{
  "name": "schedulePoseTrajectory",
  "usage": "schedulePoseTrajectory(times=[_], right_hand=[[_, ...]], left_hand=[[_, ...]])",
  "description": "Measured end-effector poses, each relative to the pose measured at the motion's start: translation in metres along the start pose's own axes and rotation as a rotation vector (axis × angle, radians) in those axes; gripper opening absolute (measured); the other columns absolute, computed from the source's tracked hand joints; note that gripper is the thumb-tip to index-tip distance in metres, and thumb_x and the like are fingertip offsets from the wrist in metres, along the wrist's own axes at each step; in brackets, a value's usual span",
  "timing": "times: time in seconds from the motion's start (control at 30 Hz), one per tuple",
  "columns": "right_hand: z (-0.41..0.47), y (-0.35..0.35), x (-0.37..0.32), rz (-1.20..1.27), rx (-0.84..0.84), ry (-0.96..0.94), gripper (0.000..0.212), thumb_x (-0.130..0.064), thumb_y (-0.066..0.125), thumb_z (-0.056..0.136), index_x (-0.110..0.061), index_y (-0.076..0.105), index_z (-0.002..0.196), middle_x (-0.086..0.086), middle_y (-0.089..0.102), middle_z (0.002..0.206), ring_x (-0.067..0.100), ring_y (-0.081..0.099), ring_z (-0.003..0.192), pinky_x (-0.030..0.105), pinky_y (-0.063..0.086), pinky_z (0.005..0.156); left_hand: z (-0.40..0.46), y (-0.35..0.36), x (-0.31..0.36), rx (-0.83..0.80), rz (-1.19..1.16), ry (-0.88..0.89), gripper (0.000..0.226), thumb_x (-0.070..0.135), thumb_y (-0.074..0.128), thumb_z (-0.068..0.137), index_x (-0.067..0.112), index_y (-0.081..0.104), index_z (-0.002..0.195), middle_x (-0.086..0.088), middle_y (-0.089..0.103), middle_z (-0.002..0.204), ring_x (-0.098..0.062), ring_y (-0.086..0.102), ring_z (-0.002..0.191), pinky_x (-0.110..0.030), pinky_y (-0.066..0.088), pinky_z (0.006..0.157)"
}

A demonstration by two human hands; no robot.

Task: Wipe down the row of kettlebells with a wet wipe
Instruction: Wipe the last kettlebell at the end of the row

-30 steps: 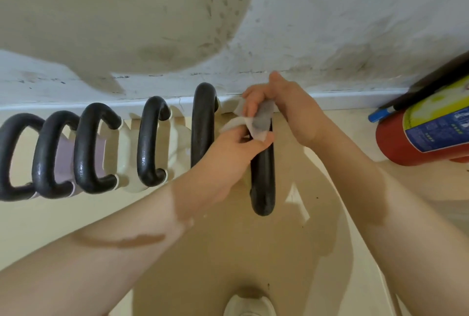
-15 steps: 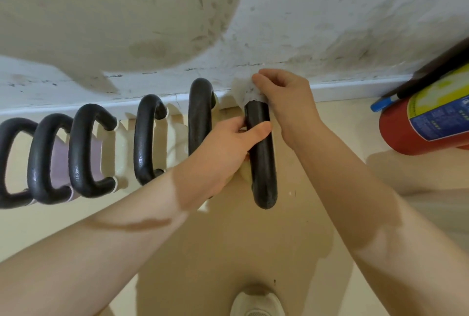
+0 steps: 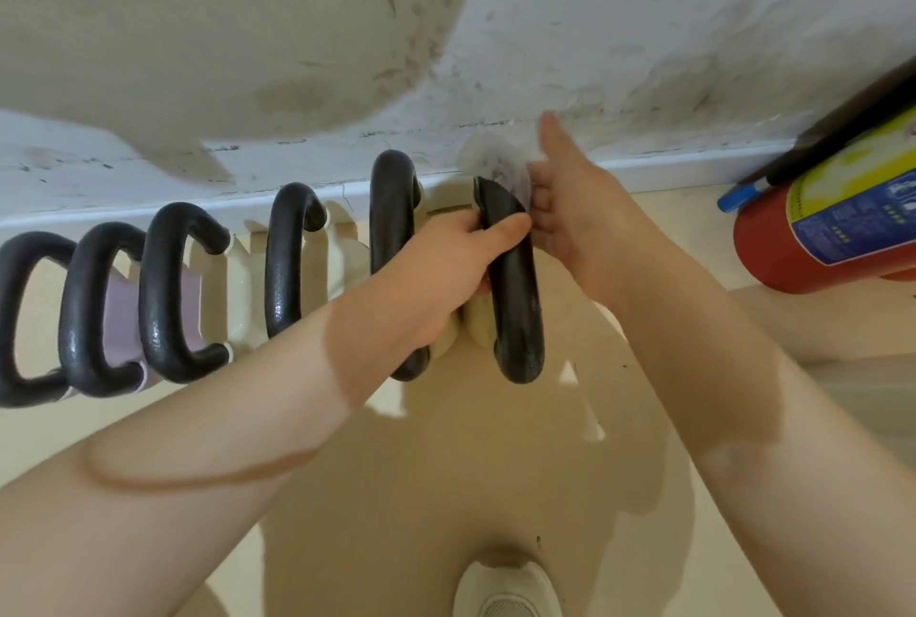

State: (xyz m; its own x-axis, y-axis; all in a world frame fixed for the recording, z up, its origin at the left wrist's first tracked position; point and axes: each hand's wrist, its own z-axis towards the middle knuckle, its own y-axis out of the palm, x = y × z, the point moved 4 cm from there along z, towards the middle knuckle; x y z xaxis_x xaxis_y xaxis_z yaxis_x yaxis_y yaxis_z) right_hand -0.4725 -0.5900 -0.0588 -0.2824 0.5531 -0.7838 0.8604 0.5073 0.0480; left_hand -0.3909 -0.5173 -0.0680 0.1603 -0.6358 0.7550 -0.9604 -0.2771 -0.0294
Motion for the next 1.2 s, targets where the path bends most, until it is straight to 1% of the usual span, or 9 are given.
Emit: schedulePoseTrajectory(times=[0.1, 0.27, 0.4, 0.57, 0.67, 0.8, 1.0, 1.1, 1.2], right_hand=[[0.018, -0.013, 0.008, 0.323, 0.023, 0.152, 0.081, -0.063, 0.018, 0.092, 0.002, 0.056, 0.119, 0.016, 0.068, 0.110, 0.024, 0.066, 0.098, 0.032, 0.053, 0.078], [0.030, -0.015, 0.004, 0.356, -0.004, 0.188, 0.068, -0.052, 0.017, 0.098, 0.002, 0.052, 0.123, 0.017, 0.066, 0.114, 0.028, 0.062, 0.105, 0.037, 0.050, 0.089], [0.031, -0.010, 0.008, -0.055, 0.069, -0.027, 0.053, -0.051, 0.030, 0.096, -0.014, 0.056, 0.123, 0.004, 0.063, 0.118, 0.016, 0.059, 0.104, 0.032, 0.047, 0.093], [0.035, -0.011, 0.003, -0.142, -0.088, -0.181, 0.049, -0.047, 0.018, 0.100, -0.025, 0.053, 0.126, -0.004, 0.055, 0.130, 0.010, 0.050, 0.120, 0.033, 0.035, 0.109], [0.039, -0.011, -0.016, -0.304, -0.111, -0.329, 0.050, -0.044, 0.011, 0.101, -0.035, 0.060, 0.097, -0.013, 0.062, 0.105, 0.000, 0.054, 0.104, 0.026, 0.036, 0.103], [0.050, -0.004, -0.035, -0.620, -0.193, -0.339, 0.061, -0.053, 0.015, 0.097, -0.023, 0.067, 0.094, -0.009, 0.064, 0.091, 0.003, 0.056, 0.094, 0.026, 0.036, 0.097], [0.049, 0.031, -0.050, -1.432, -0.337, -0.412, 0.061, -0.054, 0.028, 0.095, -0.008, 0.057, 0.068, 0.002, 0.052, 0.070, 0.014, 0.048, 0.064, 0.027, 0.036, 0.065], [0.051, 0.025, -0.046, -1.276, -0.233, -0.500, 0.062, -0.049, 0.029, 0.097, 0.000, 0.057, 0.072, 0.014, 0.054, 0.075, 0.025, 0.051, 0.071, 0.031, 0.038, 0.069], [0.046, 0.011, -0.034, -0.741, -0.152, -0.456, 0.061, -0.044, 0.033, 0.098, 0.009, 0.056, 0.079, 0.029, 0.051, 0.078, 0.026, 0.050, 0.071, 0.023, 0.041, 0.067]], left_hand=[[0.008, 0.004, 0.005, 0.026, 0.028, -0.005, 0.035, 0.037, 0.059, 0.087, 0.014, 0.062, 0.112, -0.005, 0.071, 0.100, -0.019, 0.068, 0.094, -0.036, 0.053, 0.092], [0.016, 0.005, 0.007, 0.023, 0.060, -0.015, 0.036, 0.037, 0.059, 0.087, 0.014, 0.061, 0.114, -0.006, 0.071, 0.103, -0.021, 0.068, 0.096, -0.038, 0.053, 0.092], [0.015, 0.007, 0.002, -0.001, -0.052, -0.006, 0.033, 0.035, 0.057, 0.088, 0.013, 0.062, 0.113, -0.007, 0.071, 0.105, -0.021, 0.067, 0.097, -0.039, 0.053, 0.091], [0.008, 0.012, 0.001, -0.017, -0.204, -0.051, 0.034, 0.031, 0.055, 0.091, 0.012, 0.058, 0.119, -0.008, 0.066, 0.109, -0.023, 0.063, 0.102, -0.032, 0.052, 0.080], [0.005, 0.010, 0.003, -0.025, -0.388, -0.078, 0.037, 0.027, 0.052, 0.092, 0.012, 0.054, 0.125, -0.009, 0.063, 0.109, -0.021, 0.061, 0.098, -0.030, 0.051, 0.075], [0.001, -0.001, -0.003, 0.117, -0.657, -0.103, 0.052, 0.039, 0.043, 0.094, 0.018, 0.037, 0.141, -0.008, 0.045, 0.143, -0.022, 0.043, 0.130, -0.036, 0.032, 0.109], [-0.003, 0.000, -0.013, 0.191, -0.783, -0.123, 0.060, 0.051, 0.032, 0.094, 0.023, 0.025, 0.147, -0.010, 0.038, 0.149, -0.020, 0.036, 0.136, -0.035, 0.024, 0.112], [-0.006, 0.001, -0.015, 0.219, -0.792, -0.162, 0.061, 0.051, 0.034, 0.094, 0.023, 0.023, 0.147, -0.013, 0.038, 0.147, -0.022, 0.041, 0.132, -0.035, 0.030, 0.109], [-0.014, 0.006, -0.018, 0.151, -0.700, -0.229, 0.046, 0.044, 0.043, 0.093, 0.017, 0.050, 0.130, -0.010, 0.059, 0.120, -0.018, 0.058, 0.103, -0.031, 0.046, 0.088]])
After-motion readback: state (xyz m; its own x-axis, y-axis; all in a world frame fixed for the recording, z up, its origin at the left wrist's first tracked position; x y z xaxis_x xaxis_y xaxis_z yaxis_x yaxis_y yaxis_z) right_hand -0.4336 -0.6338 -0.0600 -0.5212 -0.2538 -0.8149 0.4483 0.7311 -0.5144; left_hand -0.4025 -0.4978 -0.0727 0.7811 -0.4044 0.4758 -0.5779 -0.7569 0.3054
